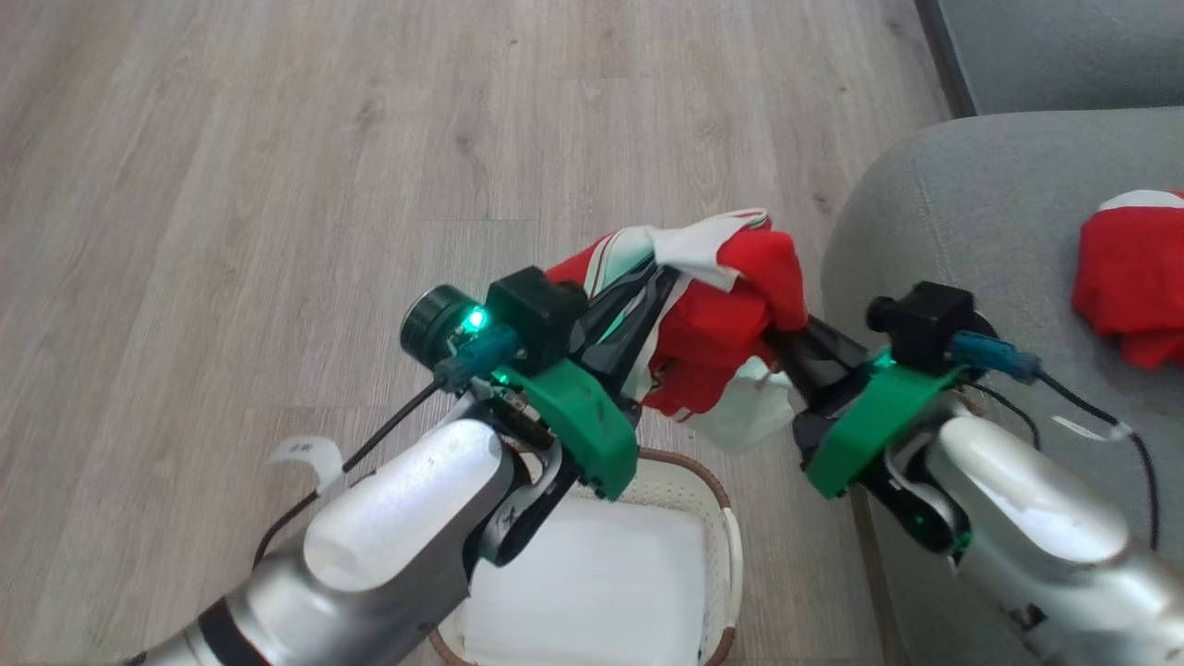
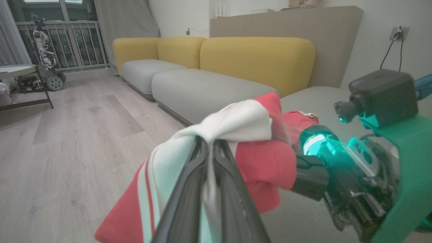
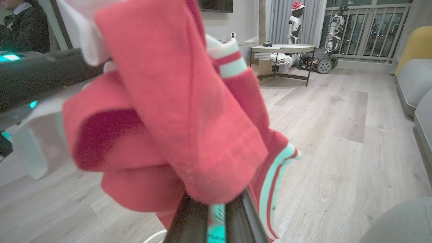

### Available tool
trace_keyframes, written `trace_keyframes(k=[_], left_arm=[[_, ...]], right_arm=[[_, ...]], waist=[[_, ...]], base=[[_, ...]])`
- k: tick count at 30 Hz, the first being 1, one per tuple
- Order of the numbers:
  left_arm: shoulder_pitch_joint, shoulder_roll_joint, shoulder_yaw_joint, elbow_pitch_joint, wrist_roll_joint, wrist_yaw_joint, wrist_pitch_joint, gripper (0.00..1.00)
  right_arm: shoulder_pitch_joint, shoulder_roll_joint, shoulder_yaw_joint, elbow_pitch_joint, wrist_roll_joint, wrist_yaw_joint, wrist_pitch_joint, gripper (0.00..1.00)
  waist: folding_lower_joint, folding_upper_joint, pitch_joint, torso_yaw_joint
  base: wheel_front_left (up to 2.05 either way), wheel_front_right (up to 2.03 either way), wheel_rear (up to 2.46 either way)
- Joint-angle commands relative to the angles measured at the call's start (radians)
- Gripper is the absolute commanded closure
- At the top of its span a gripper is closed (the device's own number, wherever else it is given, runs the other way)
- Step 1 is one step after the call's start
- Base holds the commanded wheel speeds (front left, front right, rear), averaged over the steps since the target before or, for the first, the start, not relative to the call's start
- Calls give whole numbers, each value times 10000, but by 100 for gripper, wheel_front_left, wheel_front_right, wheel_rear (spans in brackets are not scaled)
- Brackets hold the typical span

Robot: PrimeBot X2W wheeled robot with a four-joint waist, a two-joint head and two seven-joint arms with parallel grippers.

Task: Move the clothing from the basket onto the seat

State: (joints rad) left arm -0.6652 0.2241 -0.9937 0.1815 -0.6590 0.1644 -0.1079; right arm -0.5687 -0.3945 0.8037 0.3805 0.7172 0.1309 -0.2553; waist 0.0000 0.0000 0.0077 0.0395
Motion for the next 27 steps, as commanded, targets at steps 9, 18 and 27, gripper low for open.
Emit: trace_keyframes(k=[9, 18, 27], left_arm=[[-51, 280, 517, -407, -264, 153, -238, 42], [46, 266, 466, -442, -311, 199, -283, 0], [116, 133, 387, -220, -250, 250, -565, 0]], right_arm=[[793, -375, -1794, -1094, -637, -2, -65, 100], [1264, -612, -2904, -1773, -1066, -2, -65, 100], [1525, -983, -3969, -2693, -931, -2, -65, 100]], waist=[[0, 0, -76, -366], [0, 0, -94, -969], [0, 0, 100, -2152]], base=[[0, 0, 0], [0, 0, 0], [0, 0, 0]])
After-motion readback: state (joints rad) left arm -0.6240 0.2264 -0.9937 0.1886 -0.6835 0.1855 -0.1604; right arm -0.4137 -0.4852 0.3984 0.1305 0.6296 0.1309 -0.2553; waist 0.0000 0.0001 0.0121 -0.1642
